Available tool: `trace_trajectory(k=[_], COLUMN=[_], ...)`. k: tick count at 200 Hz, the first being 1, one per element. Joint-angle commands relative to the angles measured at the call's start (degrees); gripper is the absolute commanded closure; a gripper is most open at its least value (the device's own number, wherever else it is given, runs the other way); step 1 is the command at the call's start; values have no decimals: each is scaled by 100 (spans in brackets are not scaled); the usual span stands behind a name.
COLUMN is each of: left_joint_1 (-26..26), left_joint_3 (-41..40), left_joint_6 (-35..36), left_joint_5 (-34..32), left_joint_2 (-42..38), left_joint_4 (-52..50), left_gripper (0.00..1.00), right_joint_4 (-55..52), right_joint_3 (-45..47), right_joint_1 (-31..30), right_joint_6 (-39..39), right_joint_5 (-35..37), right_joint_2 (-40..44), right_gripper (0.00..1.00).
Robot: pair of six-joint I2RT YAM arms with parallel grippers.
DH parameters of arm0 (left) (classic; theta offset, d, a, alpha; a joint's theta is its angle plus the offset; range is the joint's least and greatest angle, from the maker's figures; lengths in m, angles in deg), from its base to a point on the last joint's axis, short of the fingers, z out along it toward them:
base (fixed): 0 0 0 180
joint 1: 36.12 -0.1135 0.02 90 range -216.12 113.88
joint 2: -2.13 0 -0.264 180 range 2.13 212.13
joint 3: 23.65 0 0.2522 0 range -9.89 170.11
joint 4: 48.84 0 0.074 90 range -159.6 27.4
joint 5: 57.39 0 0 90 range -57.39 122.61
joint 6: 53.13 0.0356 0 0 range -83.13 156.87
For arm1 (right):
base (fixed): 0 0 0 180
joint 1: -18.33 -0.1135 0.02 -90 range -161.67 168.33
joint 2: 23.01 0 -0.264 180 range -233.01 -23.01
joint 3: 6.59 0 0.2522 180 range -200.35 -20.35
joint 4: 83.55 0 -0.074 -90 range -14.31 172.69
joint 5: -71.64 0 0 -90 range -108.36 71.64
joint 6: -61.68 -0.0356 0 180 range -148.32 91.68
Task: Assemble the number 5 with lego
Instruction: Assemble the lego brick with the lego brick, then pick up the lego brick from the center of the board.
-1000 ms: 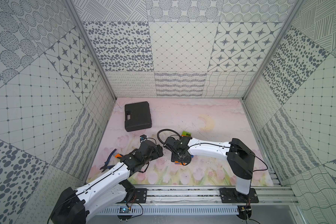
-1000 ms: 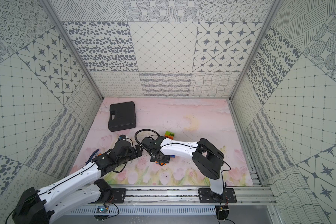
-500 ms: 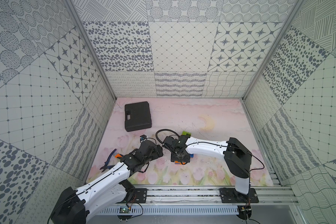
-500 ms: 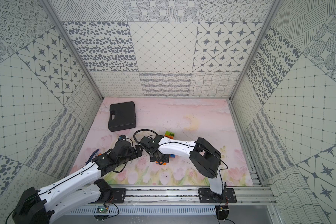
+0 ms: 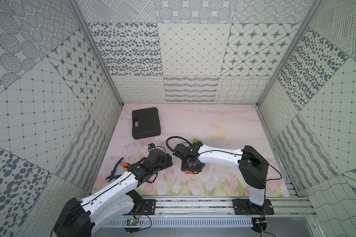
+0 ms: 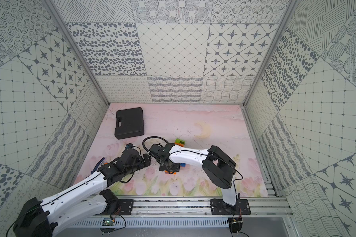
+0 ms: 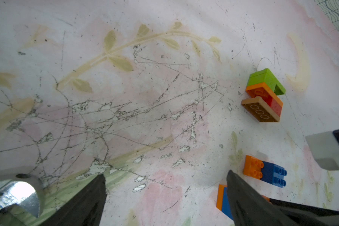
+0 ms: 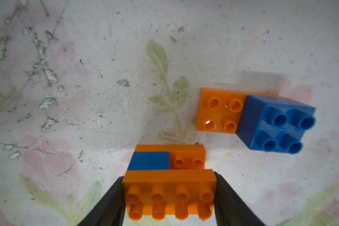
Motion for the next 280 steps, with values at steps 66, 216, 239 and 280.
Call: trace_trajectory(k=[66,216,239,280], left_joint_1=[-31,-36,-23,-35], left_joint_3=[-55,45,22,-4], left_joint_6=[-485,-332,-354,-376], left_joint_5=[-656,-647,-630,-662], left_joint_2=[-323,-386,-390,-414], left_joint_4=[-643,-642,-647,-659], left_gripper=[1,1,1,1], right_joint_4=[116,-56,116,379], right_joint_3=[163,-253,-87,53], right_joint_1=[-34,-38,-27,1], right_joint_6=[137,288,218,228], right_joint_5=[-185,29,115,134], right_joint_2=[-996,-414,-399,-547], right_gripper=[50,18,14,18])
